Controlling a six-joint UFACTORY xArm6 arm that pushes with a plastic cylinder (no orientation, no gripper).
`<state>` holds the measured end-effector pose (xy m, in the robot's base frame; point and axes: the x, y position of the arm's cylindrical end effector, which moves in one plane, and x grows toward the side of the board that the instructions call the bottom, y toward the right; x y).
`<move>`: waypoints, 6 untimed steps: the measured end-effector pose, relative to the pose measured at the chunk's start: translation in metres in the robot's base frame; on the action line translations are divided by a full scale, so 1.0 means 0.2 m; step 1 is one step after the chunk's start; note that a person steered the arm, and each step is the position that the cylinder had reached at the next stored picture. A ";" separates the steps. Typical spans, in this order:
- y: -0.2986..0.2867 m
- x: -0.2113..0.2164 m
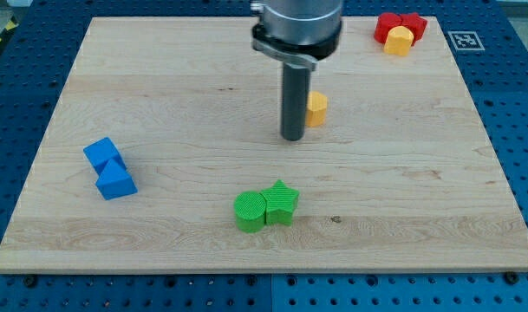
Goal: Push the yellow hexagon slightly left
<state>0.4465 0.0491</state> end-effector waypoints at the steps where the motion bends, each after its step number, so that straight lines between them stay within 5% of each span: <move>1: 0.25 -0.07; 6: -0.05 -0.07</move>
